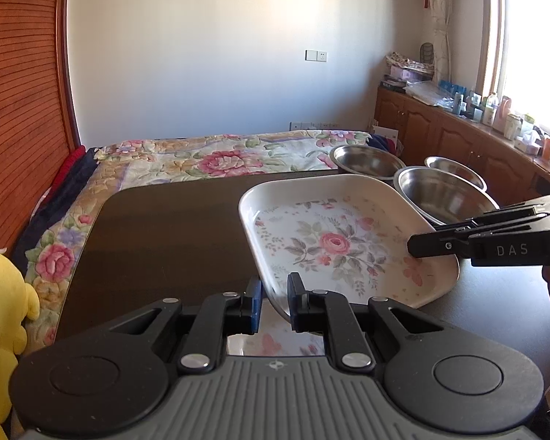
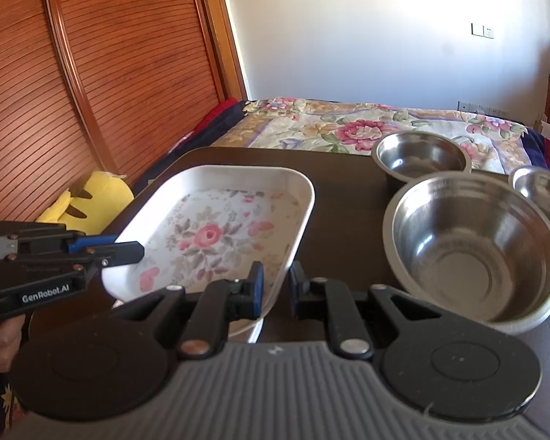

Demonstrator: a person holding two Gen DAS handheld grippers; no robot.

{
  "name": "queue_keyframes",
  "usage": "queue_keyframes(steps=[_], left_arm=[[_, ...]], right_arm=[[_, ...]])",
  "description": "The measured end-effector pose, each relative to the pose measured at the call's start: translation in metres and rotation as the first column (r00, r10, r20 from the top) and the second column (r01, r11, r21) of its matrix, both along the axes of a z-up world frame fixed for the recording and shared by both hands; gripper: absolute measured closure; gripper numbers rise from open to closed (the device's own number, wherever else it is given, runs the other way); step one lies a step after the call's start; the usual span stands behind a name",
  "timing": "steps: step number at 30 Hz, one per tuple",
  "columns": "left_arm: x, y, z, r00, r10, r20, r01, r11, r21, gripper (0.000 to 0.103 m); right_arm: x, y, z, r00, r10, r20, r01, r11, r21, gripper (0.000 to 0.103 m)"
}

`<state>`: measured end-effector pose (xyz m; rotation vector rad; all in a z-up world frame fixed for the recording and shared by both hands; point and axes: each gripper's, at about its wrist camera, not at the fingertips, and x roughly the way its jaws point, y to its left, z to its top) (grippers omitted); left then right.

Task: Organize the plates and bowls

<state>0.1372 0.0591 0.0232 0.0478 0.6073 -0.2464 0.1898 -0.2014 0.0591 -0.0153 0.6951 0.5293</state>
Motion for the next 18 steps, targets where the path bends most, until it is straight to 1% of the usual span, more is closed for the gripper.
queue_keyframes(steps=[4,7,18], left_arm=[[-0.012,-0.002,-0.002,1.000,-0.001,0.002,0.001,1.000,0.017,0.087],[-0.022,0.000,-0.004,1.000,0.003,0.000,-0.003,1.000,0.012,0.087],[-0.047,0.008,-0.019,1.000,0.011,-0.019,-0.012,1.000,-0.021,0.087]], right_arm=[[-0.012,-0.001,-0.005,1.000,0.003,0.007,-0.003,1.000,0.001,0.087],[-0.022,-0.002,-0.009,1.000,0.010,0.023,-0.010,1.000,0.001,0.087],[-0.041,-0.007,-0.023,1.000,0.025,0.015,-0.026,0.998,0.059,0.087]])
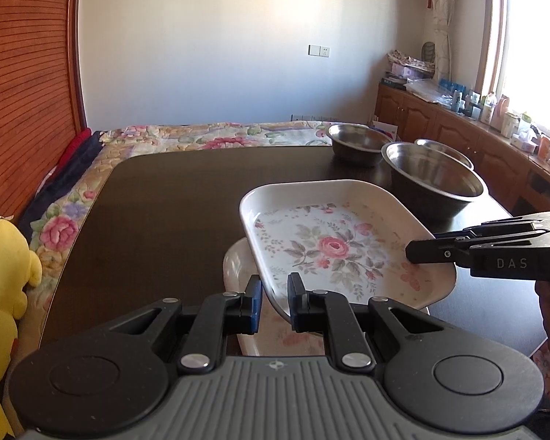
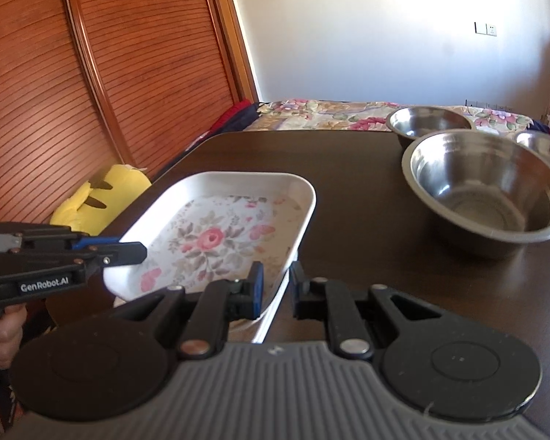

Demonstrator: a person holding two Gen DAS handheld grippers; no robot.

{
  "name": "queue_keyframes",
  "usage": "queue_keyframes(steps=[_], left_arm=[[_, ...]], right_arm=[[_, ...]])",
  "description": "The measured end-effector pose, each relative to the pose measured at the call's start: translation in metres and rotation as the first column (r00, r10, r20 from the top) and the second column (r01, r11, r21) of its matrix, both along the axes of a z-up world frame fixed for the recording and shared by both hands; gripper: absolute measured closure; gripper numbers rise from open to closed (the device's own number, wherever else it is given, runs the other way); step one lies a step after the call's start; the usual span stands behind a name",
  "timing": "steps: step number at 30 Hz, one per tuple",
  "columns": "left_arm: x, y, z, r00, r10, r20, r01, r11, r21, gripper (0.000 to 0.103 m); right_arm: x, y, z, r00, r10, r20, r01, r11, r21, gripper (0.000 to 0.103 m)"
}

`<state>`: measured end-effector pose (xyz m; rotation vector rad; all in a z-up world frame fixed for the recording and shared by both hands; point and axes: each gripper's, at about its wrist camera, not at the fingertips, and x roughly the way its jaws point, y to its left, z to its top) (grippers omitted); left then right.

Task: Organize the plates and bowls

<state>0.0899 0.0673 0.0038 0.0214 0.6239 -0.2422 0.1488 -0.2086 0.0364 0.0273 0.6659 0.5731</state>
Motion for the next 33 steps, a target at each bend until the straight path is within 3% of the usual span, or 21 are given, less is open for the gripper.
queue_keyframes(steps=[18,33], left_arm=[[-0.013,0.002,-0.015,1.000,0.001,-0.011,-0.001,1.000,-0.006,0.086],[-0.015,0.006,-0.021,1.000,0.017,-0.011,-0.017,1.000,-0.009,0.086]], right_arm=[[-0.017,0.002,-0.018,0.995,-0.051,0.088,0.046,0.998,0.053,0.087],[-0.024,0.008,-0.022,0.990,-0.050,0.135,0.045,0.998,0.040,0.085]])
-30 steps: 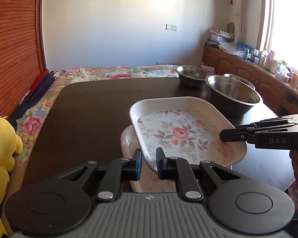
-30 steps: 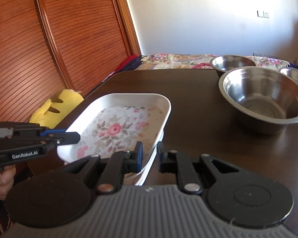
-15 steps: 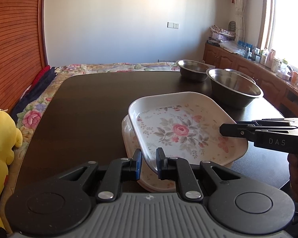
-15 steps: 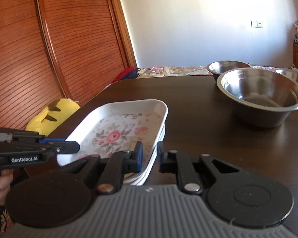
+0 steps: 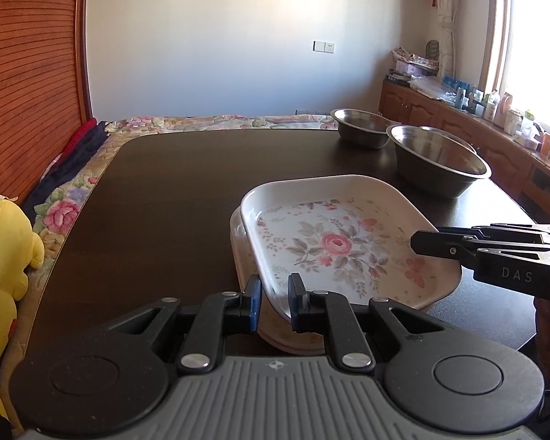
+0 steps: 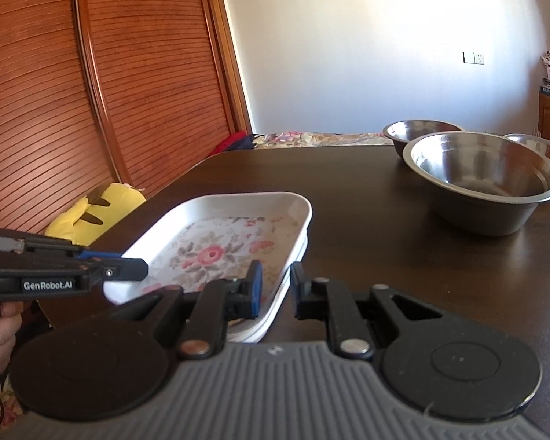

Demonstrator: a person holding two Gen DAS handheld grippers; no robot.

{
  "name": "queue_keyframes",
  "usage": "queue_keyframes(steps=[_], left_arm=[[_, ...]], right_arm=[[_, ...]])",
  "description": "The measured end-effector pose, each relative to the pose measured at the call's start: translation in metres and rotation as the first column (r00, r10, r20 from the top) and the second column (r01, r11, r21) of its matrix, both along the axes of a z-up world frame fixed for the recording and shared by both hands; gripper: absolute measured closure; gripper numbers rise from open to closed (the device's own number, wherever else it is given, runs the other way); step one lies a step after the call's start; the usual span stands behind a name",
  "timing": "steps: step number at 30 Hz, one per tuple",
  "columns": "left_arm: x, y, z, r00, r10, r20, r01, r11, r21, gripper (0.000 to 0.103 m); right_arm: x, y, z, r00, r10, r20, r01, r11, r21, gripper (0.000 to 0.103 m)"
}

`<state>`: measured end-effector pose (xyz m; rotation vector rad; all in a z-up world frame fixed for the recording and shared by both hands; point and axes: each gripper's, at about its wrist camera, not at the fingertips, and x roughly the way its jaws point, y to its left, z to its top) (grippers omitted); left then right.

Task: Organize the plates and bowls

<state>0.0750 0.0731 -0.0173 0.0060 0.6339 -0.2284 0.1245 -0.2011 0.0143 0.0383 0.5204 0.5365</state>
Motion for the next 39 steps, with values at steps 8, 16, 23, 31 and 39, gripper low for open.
queue_keyframes(steps=[8,16,23,31,39], left_arm=[[-0.002,0.005,-0.001,1.000,0.013,0.002,-0.013,1.000,-0.017,0.086],[-0.007,0.011,0.008,0.999,0.033,0.037,-0.032,0.999,-0.028,0.079],[-0.007,0.005,0.016,0.998,0.021,0.064,-0.019,1.000,-0.024,0.061],[0.001,-0.019,0.019,0.995,-0.014,0.095,0.015,1.000,-0.006,0.012],[0.016,-0.049,0.018,0.996,-0.055,0.072,0.054,0.999,0.006,0.000]], right_arm=[[-0.005,0.002,0.001,1.000,0.013,0.024,-0.013,1.000,-0.011,0.083],[-0.008,0.002,0.004,0.998,0.027,0.048,-0.027,1.000,-0.004,0.083],[-0.008,-0.003,0.007,0.999,0.015,0.050,-0.016,1.000,0.013,0.083],[-0.005,-0.026,0.016,0.996,-0.041,0.080,0.039,0.999,0.034,0.083],[0.002,-0.054,0.014,0.993,-0.097,0.073,0.093,0.994,0.061,0.083]])
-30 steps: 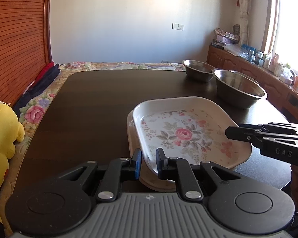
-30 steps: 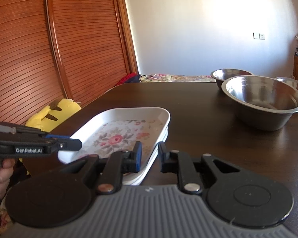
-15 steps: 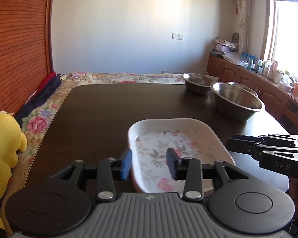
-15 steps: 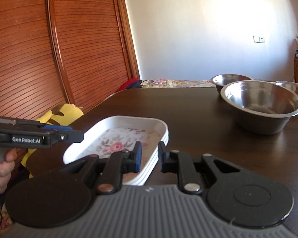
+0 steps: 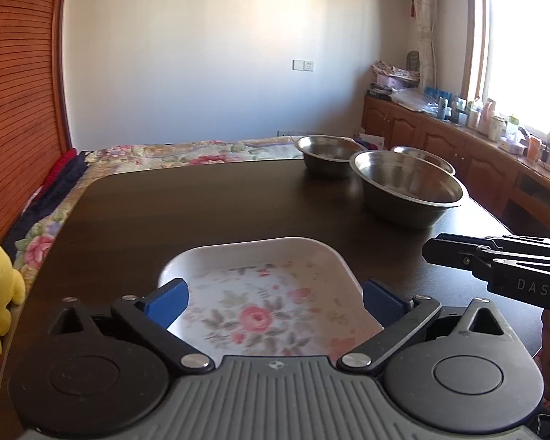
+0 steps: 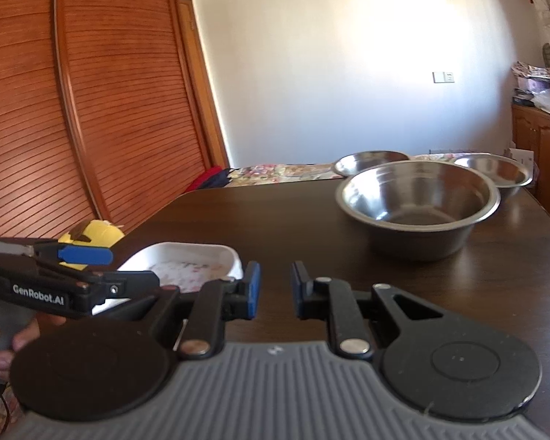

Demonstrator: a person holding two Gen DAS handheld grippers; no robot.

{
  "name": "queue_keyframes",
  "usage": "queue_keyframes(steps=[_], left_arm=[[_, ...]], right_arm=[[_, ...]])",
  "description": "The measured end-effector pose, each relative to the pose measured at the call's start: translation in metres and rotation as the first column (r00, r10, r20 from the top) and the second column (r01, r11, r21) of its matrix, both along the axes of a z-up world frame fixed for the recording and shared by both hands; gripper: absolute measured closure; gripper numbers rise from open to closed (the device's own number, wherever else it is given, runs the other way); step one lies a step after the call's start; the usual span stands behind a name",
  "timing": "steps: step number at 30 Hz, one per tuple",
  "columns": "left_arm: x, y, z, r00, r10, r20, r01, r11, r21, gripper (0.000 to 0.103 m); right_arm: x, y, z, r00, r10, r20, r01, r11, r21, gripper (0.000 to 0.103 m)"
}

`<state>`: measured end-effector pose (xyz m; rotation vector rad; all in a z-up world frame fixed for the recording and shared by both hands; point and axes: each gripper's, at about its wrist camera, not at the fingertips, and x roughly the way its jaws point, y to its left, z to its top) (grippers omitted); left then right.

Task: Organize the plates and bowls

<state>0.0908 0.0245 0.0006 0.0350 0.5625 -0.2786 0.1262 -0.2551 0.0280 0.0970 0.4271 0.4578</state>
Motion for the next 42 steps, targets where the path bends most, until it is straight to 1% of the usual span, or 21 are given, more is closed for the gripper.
queue_keyframes(steps=[7,12,16,20,25,26,30,33,34,35,36,41,42], left_arm=[[0.016,-0.022,0.001,0.999,-0.011,-0.042,0.011,1.000,0.003,0.000],[0.026,-0.035,0.005,0.999,-0.004,-0.042,0.006,0.999,0.037,0.000],[0.037,-0.044,0.009,0.998,-0.001,-0.065,0.005,0.999,0.050,0.000],[0.041,-0.054,0.012,0.999,-0.020,-0.050,0.023,0.999,0.048,0.000],[0.050,-0.076,0.018,0.999,-0.043,-0.018,0.044,0.993,0.114,0.000],[0.052,-0.080,0.019,0.999,-0.050,-0.017,0.052,0.992,0.113,0.000],[0.062,-0.089,0.023,0.997,-0.079,-0.025,0.081,0.994,0.068,0.000],[0.068,-0.099,0.024,0.996,-0.086,-0.013,0.087,0.993,0.075,0.000],[0.070,-0.102,0.025,0.996,-0.088,-0.007,0.088,0.993,0.080,0.000],[0.073,-0.106,0.025,0.996,-0.090,-0.003,0.090,0.992,0.083,0.000],[0.075,-0.108,0.025,0.996,-0.093,-0.002,0.093,0.992,0.082,0.001],[0.088,-0.117,0.022,0.994,-0.104,-0.017,0.105,0.993,0.052,0.010],[0.091,-0.119,0.021,0.994,-0.107,-0.018,0.107,0.993,0.054,0.015]], right_arm=[[0.007,-0.025,-0.001,0.999,-0.047,-0.001,0.047,0.999,0.005,0.083],[0.013,-0.041,0.000,0.997,-0.073,0.005,0.073,0.997,0.002,0.083],[0.019,-0.055,0.003,0.996,-0.089,0.019,0.089,0.996,-0.006,0.083],[0.026,-0.068,0.009,0.994,-0.101,0.039,0.101,0.995,-0.014,0.082],[0.039,-0.085,0.015,0.991,-0.117,0.070,0.119,0.992,-0.029,0.082],[0.042,-0.089,0.016,0.990,-0.118,0.073,0.120,0.992,-0.028,0.082],[0.054,-0.099,0.019,0.988,-0.126,0.094,0.130,0.991,-0.039,0.081],[0.064,-0.107,0.018,0.986,-0.130,0.104,0.135,0.990,-0.043,0.081],[0.067,-0.110,0.018,0.986,-0.131,0.104,0.136,0.990,-0.044,0.079],[0.071,-0.112,0.017,0.986,-0.132,0.105,0.137,0.990,-0.044,0.072],[0.074,-0.114,0.016,0.985,-0.133,0.106,0.139,0.989,-0.045,0.071],[0.090,-0.122,0.014,0.986,-0.132,0.102,0.138,0.989,-0.054,0.071],[0.093,-0.123,0.014,0.986,-0.131,0.100,0.137,0.989,-0.057,0.071]])
